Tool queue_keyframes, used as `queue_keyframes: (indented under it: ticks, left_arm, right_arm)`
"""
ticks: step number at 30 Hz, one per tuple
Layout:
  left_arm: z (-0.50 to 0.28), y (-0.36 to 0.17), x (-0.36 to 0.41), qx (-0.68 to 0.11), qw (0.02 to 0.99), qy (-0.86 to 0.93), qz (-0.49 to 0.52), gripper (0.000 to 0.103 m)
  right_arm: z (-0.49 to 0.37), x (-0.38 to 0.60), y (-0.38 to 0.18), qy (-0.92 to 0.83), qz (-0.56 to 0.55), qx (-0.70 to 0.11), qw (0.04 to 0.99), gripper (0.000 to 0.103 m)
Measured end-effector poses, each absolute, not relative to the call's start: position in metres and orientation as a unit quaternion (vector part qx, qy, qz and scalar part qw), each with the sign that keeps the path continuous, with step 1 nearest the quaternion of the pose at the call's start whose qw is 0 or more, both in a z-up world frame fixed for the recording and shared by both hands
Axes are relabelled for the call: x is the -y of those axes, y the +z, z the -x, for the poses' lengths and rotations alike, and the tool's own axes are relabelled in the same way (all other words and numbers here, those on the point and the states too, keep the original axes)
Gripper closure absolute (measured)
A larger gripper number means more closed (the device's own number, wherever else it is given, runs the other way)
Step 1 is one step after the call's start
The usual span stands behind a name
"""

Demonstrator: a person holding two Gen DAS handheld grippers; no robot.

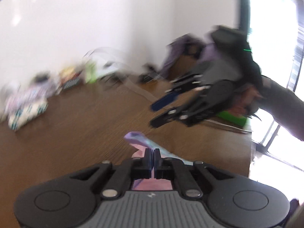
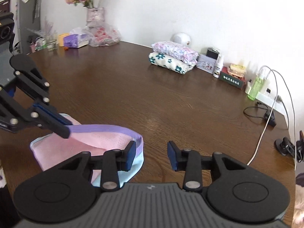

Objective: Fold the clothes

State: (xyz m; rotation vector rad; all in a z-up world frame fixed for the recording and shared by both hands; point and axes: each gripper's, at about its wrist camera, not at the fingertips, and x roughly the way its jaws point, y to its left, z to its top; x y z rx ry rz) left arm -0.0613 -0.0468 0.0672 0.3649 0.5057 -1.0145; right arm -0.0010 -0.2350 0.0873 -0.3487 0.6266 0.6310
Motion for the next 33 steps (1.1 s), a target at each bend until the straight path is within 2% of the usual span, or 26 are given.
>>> queue_keyframes:
  ticks: [4,11,15,18,19,20,22,27,33]
  left_arm:
    - [0.079,0.051,0.046,-0.243,0.795,-0.513,-0.214,0.101]
    - [0.071,0.033,0.029,-0.27,0.792,-0.504,-0.215,0.101]
    - [0.078,0.044,0.023,-0.242,0.808,-0.498,-0.2,0.092]
    - [0.079,0.047,0.03,-0.227,0.816,-0.492,-0.201,0.089]
    - [0.078,0.047,0.032,-0.225,0.817,-0.492,-0.2,0.086]
    - [0.077,0.047,0.033,-0.225,0.818,-0.489,-0.202,0.08]
    - [0.076,0.046,0.034,-0.225,0.821,-0.481,-0.209,0.073]
    - [0.072,0.046,0.023,-0.227,0.834,-0.461,-0.203,0.065]
    - [0.063,0.056,-0.006,-0.229,0.868,-0.424,-0.12,0.064]
  right_arm:
    - [0.04,0.238,0.094,0.381,0.23,-0.246,0.861,0.058]
    - [0.067,0.215,0.085,0.457,0.316,-0.218,0.803,0.058]
    - [0.061,0.206,0.069,0.446,0.369,-0.228,0.783,0.06]
    - [0.059,0.199,0.062,0.457,0.388,-0.236,0.765,0.061]
    - [0.057,0.196,0.06,0.461,0.392,-0.243,0.758,0.067]
    - [0.055,0.193,0.057,0.465,0.395,-0.251,0.752,0.083]
    - [0.052,0.188,0.057,0.469,0.391,-0.276,0.742,0.096]
    - [0.061,0.193,0.079,0.491,0.354,-0.277,0.746,0.099]
    - [0.088,0.18,0.085,0.49,0.319,-0.25,0.772,0.099]
